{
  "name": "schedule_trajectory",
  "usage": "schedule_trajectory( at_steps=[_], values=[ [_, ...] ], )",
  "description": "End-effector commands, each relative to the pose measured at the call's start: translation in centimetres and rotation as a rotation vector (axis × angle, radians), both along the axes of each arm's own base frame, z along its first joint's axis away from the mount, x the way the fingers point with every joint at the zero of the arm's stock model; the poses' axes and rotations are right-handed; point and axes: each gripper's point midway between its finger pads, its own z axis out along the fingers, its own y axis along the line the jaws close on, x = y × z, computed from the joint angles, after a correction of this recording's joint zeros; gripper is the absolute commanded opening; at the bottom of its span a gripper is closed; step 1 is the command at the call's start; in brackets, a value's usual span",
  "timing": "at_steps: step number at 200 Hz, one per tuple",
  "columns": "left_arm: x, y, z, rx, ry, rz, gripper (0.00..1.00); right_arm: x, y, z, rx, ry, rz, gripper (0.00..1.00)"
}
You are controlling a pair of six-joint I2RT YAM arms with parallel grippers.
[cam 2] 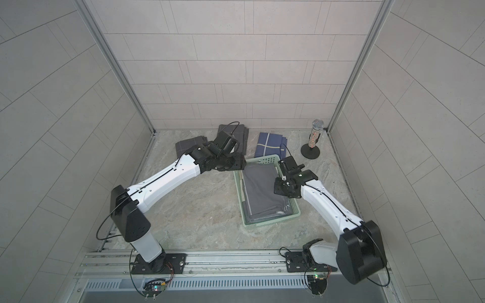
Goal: Put the folded pillowcase in the basket
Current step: Place the pillowcase in the basket.
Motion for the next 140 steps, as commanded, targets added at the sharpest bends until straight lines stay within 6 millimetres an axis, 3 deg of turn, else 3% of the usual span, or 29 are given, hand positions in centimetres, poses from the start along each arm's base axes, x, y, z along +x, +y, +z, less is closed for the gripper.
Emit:
schedule_trajectory(
  at_steps=[1, 33, 58, 75, 100, 124, 140],
  values=[
    [-0.2, 0.3, -3.0, -0.039, 0.011, 0.051, 0.65, 0.7, 0.4, -2.3, 0.001, 0.008, -0.002, 0.0],
    [-0.8, 1.2, -4.6, -0.009, 0.03, 0.053, 0.65, 0.0, -0.6, -7.6, -0.068, 0.087, -0.004, 0.0],
    [-0.7, 1.6, -5.1, 0.01, 0.031, 0.057, 0.65, -0.3, -0.4, -8.6, -0.07, 0.118, 0.018, 0.0],
    [-0.8, 1.7, -5.7, 0.022, 0.04, 0.056, 0.65, -0.2, -0.8, -7.1, -0.082, 0.077, 0.013, 0.0],
    [-1.0, 2.3, -6.7, 0.037, 0.056, 0.061, 0.65, 0.0, -1.3, -2.9, -0.094, -0.02, 0.027, 0.0],
    [-0.4, 4.0, -7.2, 0.067, 0.051, 0.059, 0.65, -0.5, -2.2, 2.6, -0.101, -0.143, 0.013, 0.25],
    [1.0, 6.7, -7.2, 0.095, 0.052, 0.105, 0.65, -1.4, -2.6, 5.4, -0.08, -0.216, -0.001, 0.37]
  ],
)
